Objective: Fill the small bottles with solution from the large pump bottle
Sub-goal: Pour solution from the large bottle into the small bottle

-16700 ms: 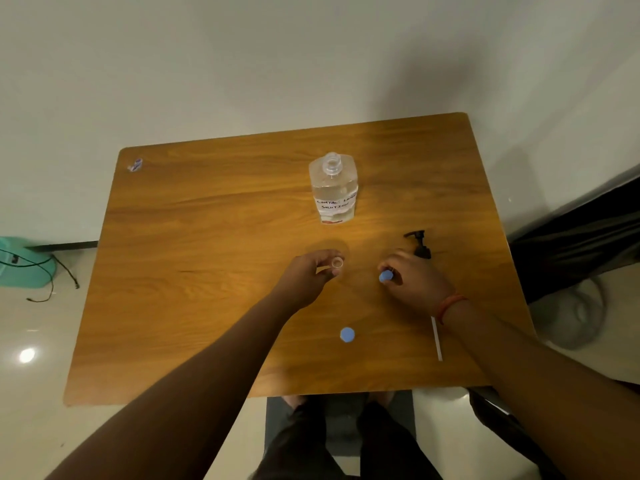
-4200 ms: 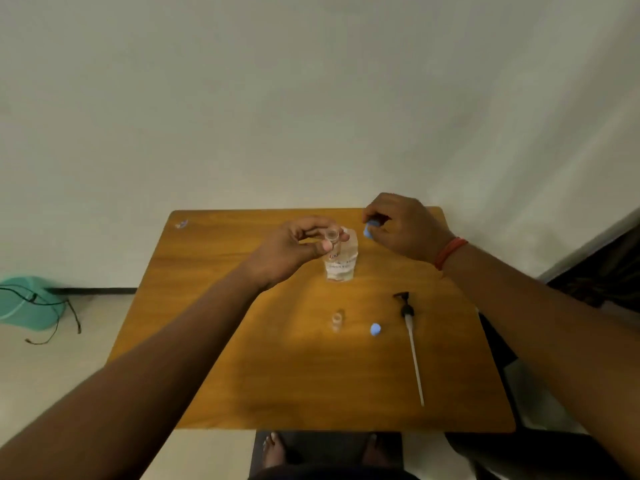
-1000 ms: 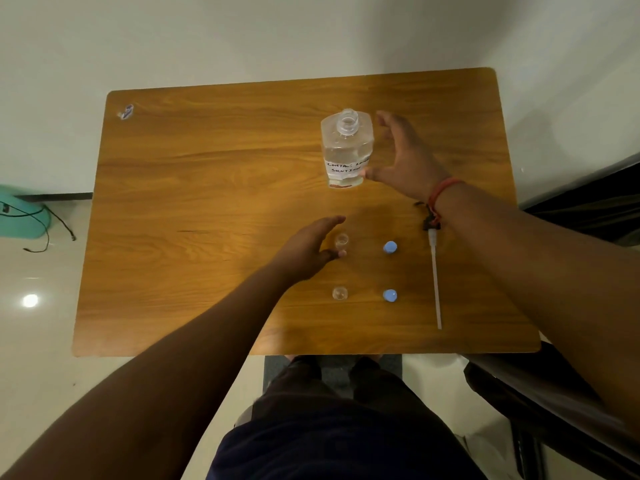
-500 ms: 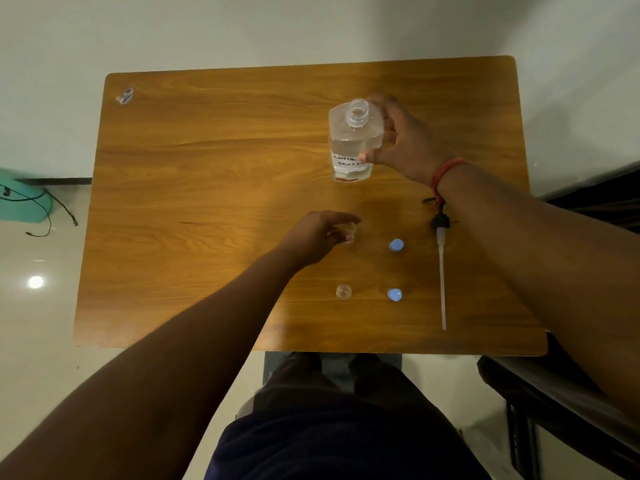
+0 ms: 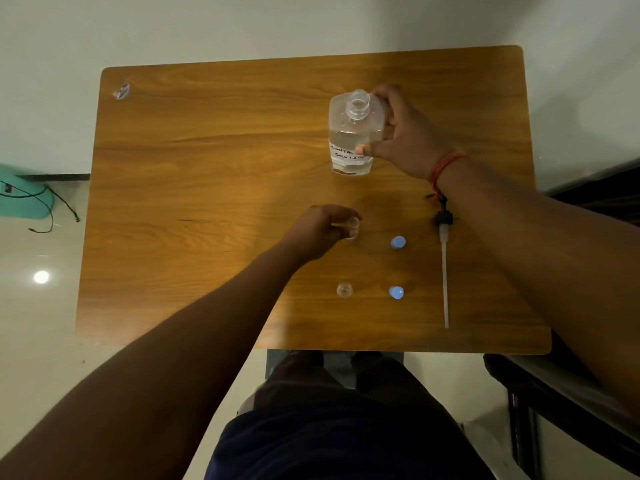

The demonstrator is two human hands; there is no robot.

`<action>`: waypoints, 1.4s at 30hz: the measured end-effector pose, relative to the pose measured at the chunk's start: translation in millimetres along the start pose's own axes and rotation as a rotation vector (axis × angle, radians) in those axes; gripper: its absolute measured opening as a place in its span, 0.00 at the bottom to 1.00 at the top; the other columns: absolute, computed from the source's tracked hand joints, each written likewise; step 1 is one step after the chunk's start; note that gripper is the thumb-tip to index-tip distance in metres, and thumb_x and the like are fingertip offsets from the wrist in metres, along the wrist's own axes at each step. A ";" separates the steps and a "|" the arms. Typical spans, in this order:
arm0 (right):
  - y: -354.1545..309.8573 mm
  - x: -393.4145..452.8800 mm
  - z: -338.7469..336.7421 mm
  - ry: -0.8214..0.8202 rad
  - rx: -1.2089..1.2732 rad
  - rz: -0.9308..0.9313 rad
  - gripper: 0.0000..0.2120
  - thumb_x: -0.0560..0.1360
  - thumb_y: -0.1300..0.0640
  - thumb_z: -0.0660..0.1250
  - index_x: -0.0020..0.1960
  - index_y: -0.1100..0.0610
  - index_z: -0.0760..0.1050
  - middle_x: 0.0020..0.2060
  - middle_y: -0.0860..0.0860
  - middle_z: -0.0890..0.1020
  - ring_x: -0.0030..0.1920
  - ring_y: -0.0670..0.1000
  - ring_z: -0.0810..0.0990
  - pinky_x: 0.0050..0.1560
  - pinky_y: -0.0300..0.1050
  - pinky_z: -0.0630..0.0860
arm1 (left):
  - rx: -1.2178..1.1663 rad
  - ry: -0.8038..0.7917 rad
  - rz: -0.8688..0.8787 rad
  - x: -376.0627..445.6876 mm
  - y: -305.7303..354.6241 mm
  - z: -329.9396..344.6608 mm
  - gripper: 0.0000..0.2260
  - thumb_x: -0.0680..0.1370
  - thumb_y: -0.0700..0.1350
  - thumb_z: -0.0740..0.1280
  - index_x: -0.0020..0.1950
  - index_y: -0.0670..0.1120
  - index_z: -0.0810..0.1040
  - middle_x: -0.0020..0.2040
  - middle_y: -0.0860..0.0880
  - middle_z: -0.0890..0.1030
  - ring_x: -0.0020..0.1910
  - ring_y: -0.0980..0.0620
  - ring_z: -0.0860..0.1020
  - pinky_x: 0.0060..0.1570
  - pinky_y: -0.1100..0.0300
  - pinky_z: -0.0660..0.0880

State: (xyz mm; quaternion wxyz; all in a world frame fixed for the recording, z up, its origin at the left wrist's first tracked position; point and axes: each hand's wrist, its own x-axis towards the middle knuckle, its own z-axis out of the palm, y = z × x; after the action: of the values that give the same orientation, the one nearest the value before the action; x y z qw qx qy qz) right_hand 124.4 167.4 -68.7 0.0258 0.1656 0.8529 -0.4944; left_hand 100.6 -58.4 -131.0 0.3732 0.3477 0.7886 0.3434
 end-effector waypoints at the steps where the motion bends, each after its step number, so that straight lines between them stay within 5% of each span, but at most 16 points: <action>1: -0.3 -1.5 -0.3 0.011 -0.004 -0.007 0.38 0.66 0.50 0.78 0.69 0.51 0.62 0.66 0.49 0.74 0.66 0.50 0.75 0.62 0.54 0.78 | -0.016 0.017 0.000 -0.3 -0.6 -0.2 0.14 0.77 0.37 0.73 0.63 0.41 0.82 0.60 0.45 0.84 0.57 0.55 0.81 0.55 0.71 0.76; 12: -12.4 -23.1 -22.6 0.129 0.108 -0.100 0.33 0.72 0.57 0.75 0.71 0.41 0.65 0.65 0.44 0.75 0.65 0.46 0.76 0.61 0.48 0.79 | -0.267 0.148 -0.111 -7.3 11.0 -27.4 0.12 0.78 0.39 0.73 0.61 0.40 0.83 0.60 0.45 0.84 0.58 0.47 0.82 0.60 0.45 0.80; 15: -29.4 -30.2 -38.3 0.142 0.084 -0.137 0.32 0.73 0.56 0.74 0.71 0.38 0.65 0.64 0.41 0.74 0.65 0.47 0.76 0.62 0.48 0.77 | -0.326 0.155 -0.115 -10.4 33.9 -53.3 0.11 0.79 0.40 0.72 0.61 0.41 0.83 0.58 0.46 0.84 0.56 0.49 0.83 0.55 0.51 0.82; 19: -50.6 -39.0 -59.3 0.202 0.017 -0.169 0.34 0.72 0.55 0.75 0.74 0.46 0.65 0.68 0.48 0.74 0.65 0.49 0.76 0.63 0.51 0.78 | -0.364 0.160 -0.071 -16.0 70.2 -86.9 0.10 0.80 0.42 0.71 0.61 0.43 0.83 0.49 0.52 0.84 0.46 0.59 0.83 0.45 0.63 0.80; 23: -101.0 -50.6 -97.5 0.321 -0.053 -0.231 0.35 0.71 0.54 0.76 0.74 0.51 0.66 0.64 0.49 0.76 0.59 0.48 0.79 0.55 0.45 0.81 | -0.342 0.174 0.047 -21.6 125.4 -137.1 0.06 0.80 0.44 0.71 0.57 0.48 0.83 0.48 0.54 0.84 0.49 0.56 0.83 0.52 0.52 0.81; 26: -141.4 -59.8 -126.0 0.388 -0.099 -0.302 0.35 0.71 0.54 0.76 0.74 0.51 0.67 0.62 0.50 0.79 0.56 0.48 0.81 0.53 0.45 0.81 | -0.342 0.215 0.144 -32.4 172.2 -171.8 0.06 0.80 0.44 0.71 0.56 0.48 0.84 0.56 0.48 0.85 0.52 0.54 0.84 0.53 0.48 0.84; 39: -336.2 -106.4 -238.3 0.502 -0.213 -0.552 0.29 0.70 0.52 0.77 0.59 0.26 0.68 0.54 0.41 0.81 0.51 0.42 0.82 0.51 0.37 0.78 | -0.289 0.342 0.402 -98.2 364.5 -315.2 0.08 0.80 0.44 0.71 0.55 0.42 0.85 0.55 0.46 0.85 0.51 0.50 0.84 0.49 0.40 0.84; 42: -373.6 -111.3 -259.0 0.513 -0.273 -0.576 0.29 0.70 0.50 0.77 0.65 0.32 0.69 0.53 0.42 0.81 0.51 0.44 0.82 0.52 0.40 0.78 | -0.272 0.342 0.436 -113.6 396.8 -340.6 0.09 0.80 0.45 0.71 0.57 0.43 0.85 0.53 0.47 0.86 0.54 0.48 0.84 0.50 0.37 0.83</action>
State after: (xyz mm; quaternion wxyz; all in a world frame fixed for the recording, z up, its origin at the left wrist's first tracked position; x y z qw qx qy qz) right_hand 145.4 189.0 398.3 -0.3056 0.0330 0.9009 -0.3063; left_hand -10.8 -38.6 391.9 0.1959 0.3928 0.6934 0.5714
